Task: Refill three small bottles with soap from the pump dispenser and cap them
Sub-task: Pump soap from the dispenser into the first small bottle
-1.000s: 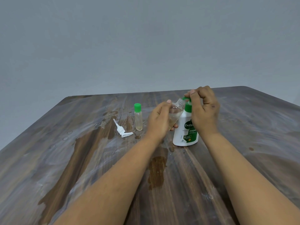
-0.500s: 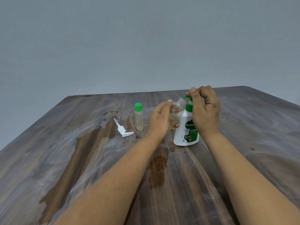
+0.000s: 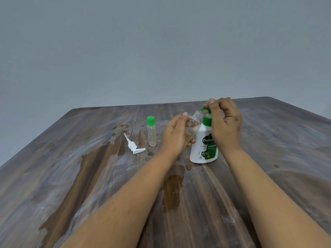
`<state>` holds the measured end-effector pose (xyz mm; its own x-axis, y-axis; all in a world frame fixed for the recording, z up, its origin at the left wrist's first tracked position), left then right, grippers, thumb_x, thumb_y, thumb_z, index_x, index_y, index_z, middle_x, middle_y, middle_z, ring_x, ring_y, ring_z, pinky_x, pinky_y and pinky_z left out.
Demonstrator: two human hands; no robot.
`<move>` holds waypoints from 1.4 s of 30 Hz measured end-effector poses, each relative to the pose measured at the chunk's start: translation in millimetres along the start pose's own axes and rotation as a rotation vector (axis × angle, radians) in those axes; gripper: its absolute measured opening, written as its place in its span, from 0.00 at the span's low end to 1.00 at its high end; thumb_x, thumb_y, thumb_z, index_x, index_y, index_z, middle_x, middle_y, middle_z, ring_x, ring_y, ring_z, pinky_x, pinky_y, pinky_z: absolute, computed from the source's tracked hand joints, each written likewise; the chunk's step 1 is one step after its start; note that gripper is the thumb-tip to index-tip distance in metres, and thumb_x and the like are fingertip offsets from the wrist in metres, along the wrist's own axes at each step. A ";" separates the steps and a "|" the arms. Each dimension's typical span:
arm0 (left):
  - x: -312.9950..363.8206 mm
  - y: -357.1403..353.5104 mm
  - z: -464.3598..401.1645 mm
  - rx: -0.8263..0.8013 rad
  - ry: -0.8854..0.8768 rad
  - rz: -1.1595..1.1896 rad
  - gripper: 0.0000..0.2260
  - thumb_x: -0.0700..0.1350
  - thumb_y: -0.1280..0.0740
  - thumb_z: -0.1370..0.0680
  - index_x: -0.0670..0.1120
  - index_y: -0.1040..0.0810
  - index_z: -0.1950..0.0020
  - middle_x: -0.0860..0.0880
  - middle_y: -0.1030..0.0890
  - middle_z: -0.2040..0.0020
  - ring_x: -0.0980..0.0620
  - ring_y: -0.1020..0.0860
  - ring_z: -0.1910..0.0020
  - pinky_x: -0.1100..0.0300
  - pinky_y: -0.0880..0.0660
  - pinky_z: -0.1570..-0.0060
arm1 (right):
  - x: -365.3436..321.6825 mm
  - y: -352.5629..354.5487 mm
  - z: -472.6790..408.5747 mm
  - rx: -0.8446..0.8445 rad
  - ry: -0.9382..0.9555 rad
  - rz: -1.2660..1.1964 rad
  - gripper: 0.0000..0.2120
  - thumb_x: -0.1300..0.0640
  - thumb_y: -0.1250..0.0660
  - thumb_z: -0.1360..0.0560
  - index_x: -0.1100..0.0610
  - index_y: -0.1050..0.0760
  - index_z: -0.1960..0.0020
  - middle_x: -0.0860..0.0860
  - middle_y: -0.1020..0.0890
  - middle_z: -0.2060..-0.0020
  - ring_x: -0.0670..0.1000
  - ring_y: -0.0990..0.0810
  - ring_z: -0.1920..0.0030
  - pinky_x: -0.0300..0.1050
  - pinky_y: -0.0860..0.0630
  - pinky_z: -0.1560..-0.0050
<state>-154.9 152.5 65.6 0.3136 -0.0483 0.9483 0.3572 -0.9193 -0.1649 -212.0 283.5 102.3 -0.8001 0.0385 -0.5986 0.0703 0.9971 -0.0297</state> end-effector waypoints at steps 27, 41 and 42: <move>1.4 0.8 0.6 -0.005 -0.017 -0.013 0.13 0.49 0.43 0.16 0.49 0.23 0.57 0.51 0.17 0.58 0.54 0.24 0.78 0.67 0.31 0.78 | -2.3 -1.6 2.7 0.027 0.042 0.011 0.12 0.53 0.38 0.19 0.53 0.21 0.59 0.44 0.25 0.63 0.40 0.25 0.58 0.33 0.31 0.55; 2.1 0.4 1.2 0.000 0.005 -0.005 0.13 0.49 0.43 0.16 0.47 0.24 0.56 0.49 0.17 0.57 0.54 0.25 0.78 0.67 0.32 0.78 | -1.7 -2.3 2.5 0.022 0.052 0.007 0.12 0.55 0.37 0.20 0.53 0.22 0.61 0.46 0.25 0.64 0.41 0.26 0.59 0.33 0.31 0.56; 2.3 0.1 1.3 -0.001 0.008 -0.006 0.13 0.49 0.43 0.16 0.47 0.24 0.56 0.49 0.17 0.56 0.54 0.25 0.78 0.67 0.32 0.78 | -2.1 -1.8 2.8 0.031 0.054 -0.001 0.12 0.54 0.38 0.19 0.53 0.22 0.60 0.45 0.25 0.64 0.41 0.25 0.58 0.33 0.31 0.55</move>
<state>-153.0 152.8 67.4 0.3048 -0.0459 0.9513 0.3579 -0.9201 -0.1591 -208.8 281.5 101.4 -0.8313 0.0424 -0.5542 0.0873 0.9947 -0.0549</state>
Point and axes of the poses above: each hand's wrist, its own z-axis away from the middle knuckle, its own y-axis out of the back of the hand, x = y × z, the point moved 6 cm from there along -z, towards the middle knuckle
